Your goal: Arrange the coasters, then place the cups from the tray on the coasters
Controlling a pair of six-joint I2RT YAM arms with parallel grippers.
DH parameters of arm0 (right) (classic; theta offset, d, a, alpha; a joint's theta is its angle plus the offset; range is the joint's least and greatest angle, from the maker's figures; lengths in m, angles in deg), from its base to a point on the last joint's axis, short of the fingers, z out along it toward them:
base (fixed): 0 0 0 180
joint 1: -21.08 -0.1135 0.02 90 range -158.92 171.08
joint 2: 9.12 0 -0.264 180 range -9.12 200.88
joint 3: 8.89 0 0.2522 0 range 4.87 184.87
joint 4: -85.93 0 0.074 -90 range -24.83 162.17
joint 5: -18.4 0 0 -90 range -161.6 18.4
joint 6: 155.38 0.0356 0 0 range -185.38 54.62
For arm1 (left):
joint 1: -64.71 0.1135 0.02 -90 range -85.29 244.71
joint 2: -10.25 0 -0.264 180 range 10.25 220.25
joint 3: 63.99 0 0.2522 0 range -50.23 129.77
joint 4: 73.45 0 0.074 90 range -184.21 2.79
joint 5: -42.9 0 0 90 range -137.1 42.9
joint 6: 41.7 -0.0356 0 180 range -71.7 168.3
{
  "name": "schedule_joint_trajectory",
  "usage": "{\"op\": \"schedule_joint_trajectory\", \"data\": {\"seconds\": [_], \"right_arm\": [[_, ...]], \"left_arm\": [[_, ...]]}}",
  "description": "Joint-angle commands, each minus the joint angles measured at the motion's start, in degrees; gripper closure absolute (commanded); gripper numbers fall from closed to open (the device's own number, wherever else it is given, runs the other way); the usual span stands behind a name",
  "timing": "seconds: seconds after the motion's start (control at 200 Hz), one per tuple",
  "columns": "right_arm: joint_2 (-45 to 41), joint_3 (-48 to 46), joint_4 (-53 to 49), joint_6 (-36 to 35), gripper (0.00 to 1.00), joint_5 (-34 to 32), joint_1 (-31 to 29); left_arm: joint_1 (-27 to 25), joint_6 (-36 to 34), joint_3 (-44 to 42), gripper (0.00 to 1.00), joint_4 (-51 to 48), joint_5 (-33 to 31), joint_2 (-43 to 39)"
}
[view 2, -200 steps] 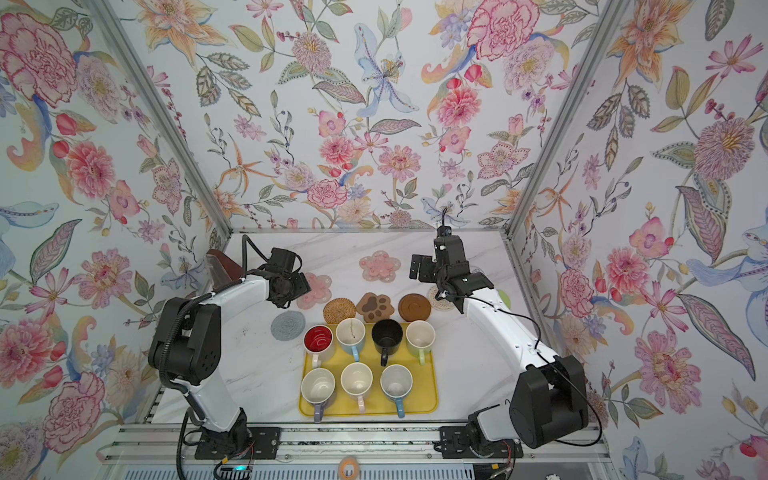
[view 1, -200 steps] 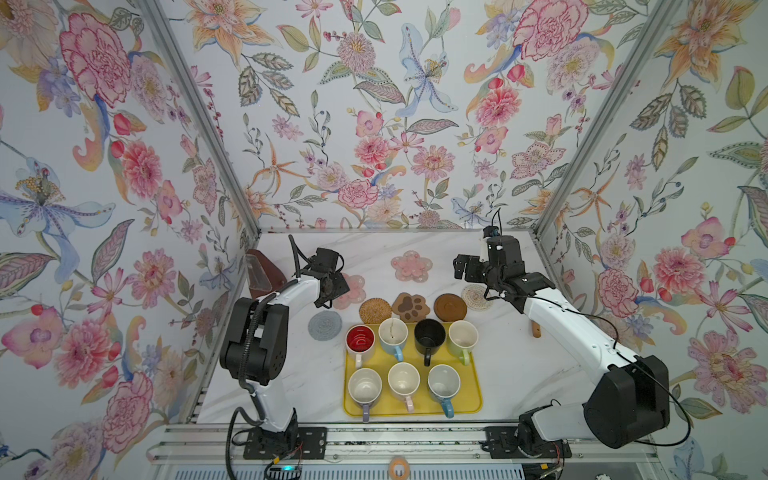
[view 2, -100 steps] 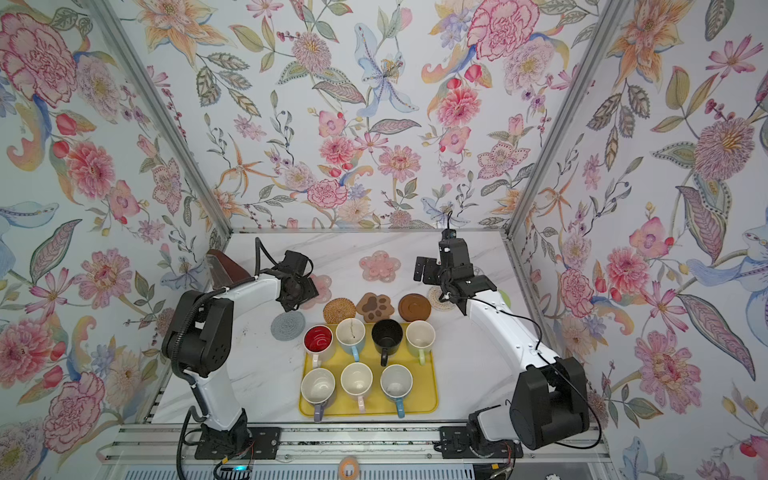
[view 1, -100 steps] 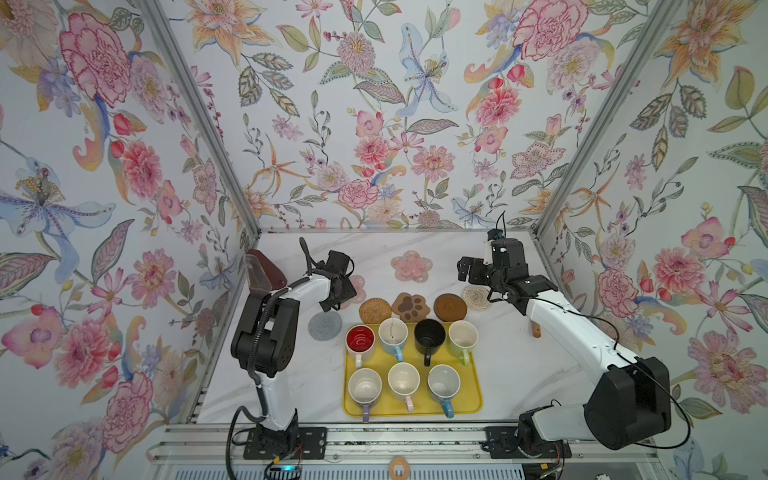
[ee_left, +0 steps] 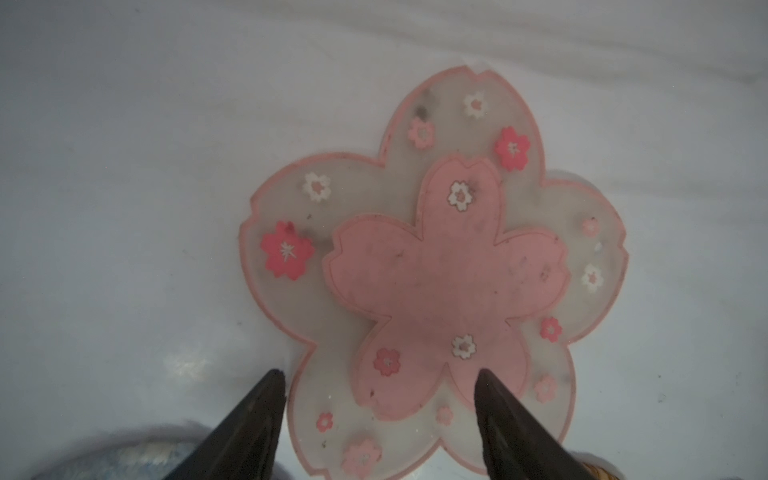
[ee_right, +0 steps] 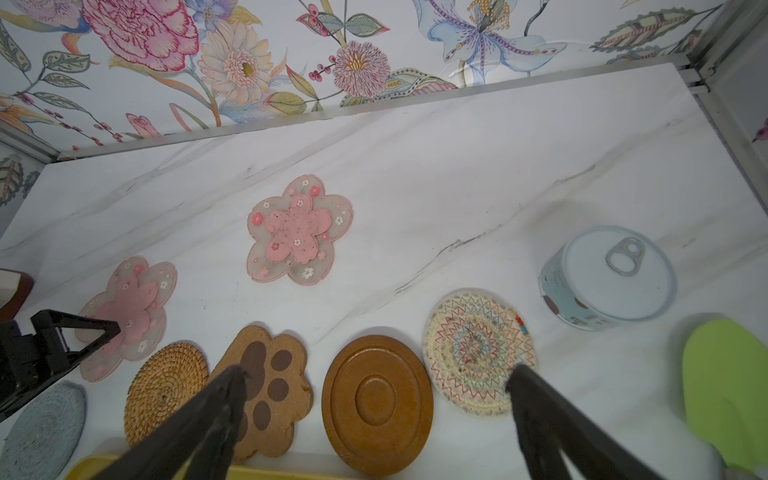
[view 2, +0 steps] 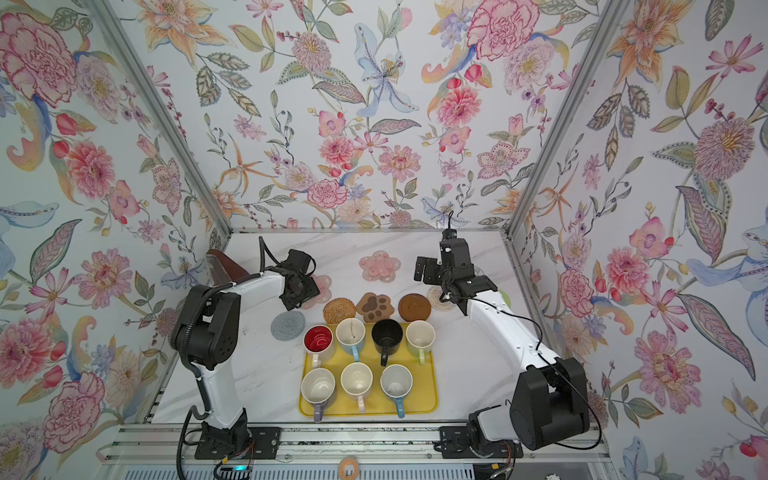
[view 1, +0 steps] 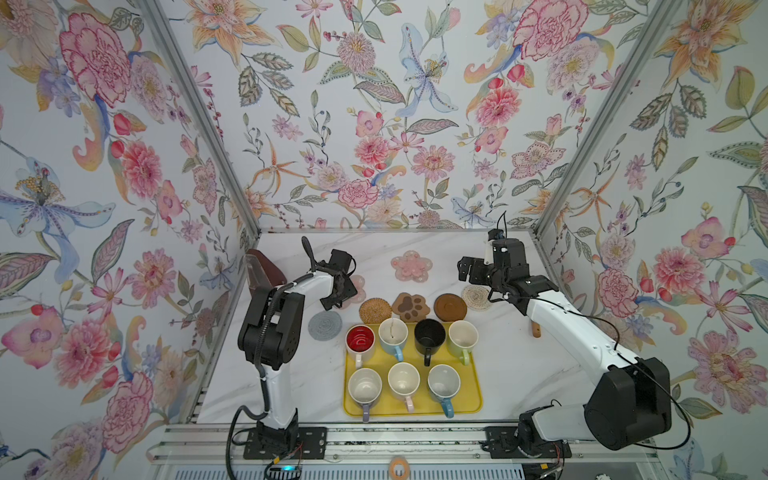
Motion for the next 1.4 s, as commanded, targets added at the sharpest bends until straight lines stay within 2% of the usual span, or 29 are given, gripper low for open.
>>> {"op": "schedule_joint_trajectory", "data": {"seconds": [0.0,0.545,0.921,1.076,1.216,1.391], "right_arm": [[-1.3,-1.0,0.5,0.8,0.01,0.7,0.5],[-1.6,-1.6,-0.4,1.4,0.01,0.4,0.8],[-2.6,-3.4,-1.2,2.1,0.01,-0.5,1.0],[-2.6,-3.6,-1.3,2.3,0.01,-0.5,1.1],[-2.6,-3.4,-1.3,2.5,0.01,-0.5,1.1],[-2.2,-3.1,-1.2,2.4,0.01,-0.3,1.1]], "left_arm": [[-0.1,1.0,1.7,0.26,-1.7,-0.9,1.4],[-0.1,2.2,6.6,0.3,-0.3,1.5,6.2],[0.3,3.0,13.4,0.3,0.4,3.6,11.2],[0.3,2.0,19.4,0.3,-1.3,3.9,13.0],[0.5,0.6,22.8,0.3,-3.4,3.0,11.8],[0.4,-0.4,19.3,0.29,-3.3,3.0,6.9]]}}
